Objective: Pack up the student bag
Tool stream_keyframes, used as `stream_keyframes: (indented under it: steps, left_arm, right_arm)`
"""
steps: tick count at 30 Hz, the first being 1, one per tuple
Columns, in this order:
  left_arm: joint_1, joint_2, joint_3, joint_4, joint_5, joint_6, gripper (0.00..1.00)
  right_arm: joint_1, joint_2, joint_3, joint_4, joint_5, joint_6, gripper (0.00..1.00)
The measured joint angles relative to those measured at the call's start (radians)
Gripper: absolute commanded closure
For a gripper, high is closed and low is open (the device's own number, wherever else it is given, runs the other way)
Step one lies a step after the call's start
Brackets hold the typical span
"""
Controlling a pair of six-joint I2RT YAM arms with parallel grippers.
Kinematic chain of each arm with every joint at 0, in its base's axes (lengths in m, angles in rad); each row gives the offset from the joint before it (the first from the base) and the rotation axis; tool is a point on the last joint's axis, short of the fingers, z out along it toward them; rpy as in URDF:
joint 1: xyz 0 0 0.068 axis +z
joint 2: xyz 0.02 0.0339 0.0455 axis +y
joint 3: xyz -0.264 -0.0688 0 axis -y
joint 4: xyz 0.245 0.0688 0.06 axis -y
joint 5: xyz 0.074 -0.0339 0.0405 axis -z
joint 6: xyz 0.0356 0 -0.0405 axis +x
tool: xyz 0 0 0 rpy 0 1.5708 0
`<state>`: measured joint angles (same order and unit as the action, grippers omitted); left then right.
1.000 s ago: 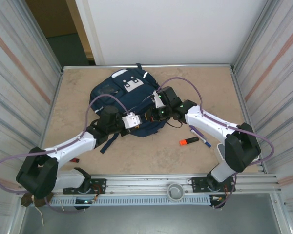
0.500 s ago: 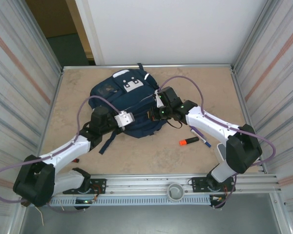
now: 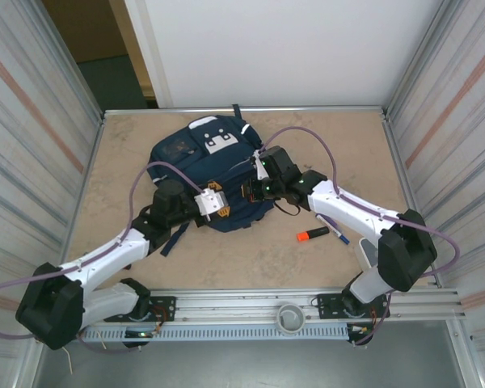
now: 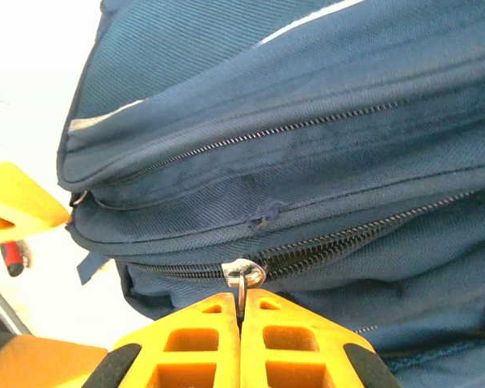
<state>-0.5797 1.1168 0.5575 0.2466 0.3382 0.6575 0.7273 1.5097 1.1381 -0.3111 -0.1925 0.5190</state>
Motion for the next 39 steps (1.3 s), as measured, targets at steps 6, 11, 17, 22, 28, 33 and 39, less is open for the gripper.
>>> stream_keyframes:
  steps: [6, 11, 17, 22, 28, 33, 39]
  left_arm:
    - [-0.023, 0.082, 0.062, -0.01, -0.035, 0.023, 0.58]
    - [-0.023, 0.125, 0.074, -0.01, -0.075, 0.027, 0.75]
    - [-0.018, 0.129, 0.074, -0.008, -0.087, 0.021, 0.9]
    - [0.032, 0.105, 0.045, 0.023, -0.015, -0.014, 0.93]
    - [0.117, 0.055, -0.005, 0.052, 0.07, -0.064, 0.91]
    - [0.128, 0.053, -0.008, 0.05, 0.098, -0.08, 0.61]
    - [0.082, 0.036, 0.005, 0.036, 0.084, -0.074, 0.48]
  right_arm:
    - [0.012, -0.007, -0.017, 0.021, -0.025, 0.024, 1.0]
    - [0.022, -0.011, -0.026, 0.042, -0.04, 0.029, 1.0]
    - [0.02, -0.021, -0.042, 0.051, -0.04, 0.029, 1.0]
    - [0.01, -0.024, -0.043, 0.047, -0.02, 0.011, 1.0]
    - [-0.047, -0.033, -0.05, 0.041, -0.006, -0.016, 1.0]
    - [-0.046, -0.033, -0.05, 0.035, -0.006, -0.023, 1.0]
    - [-0.033, -0.034, -0.05, 0.017, -0.005, -0.023, 1.0]
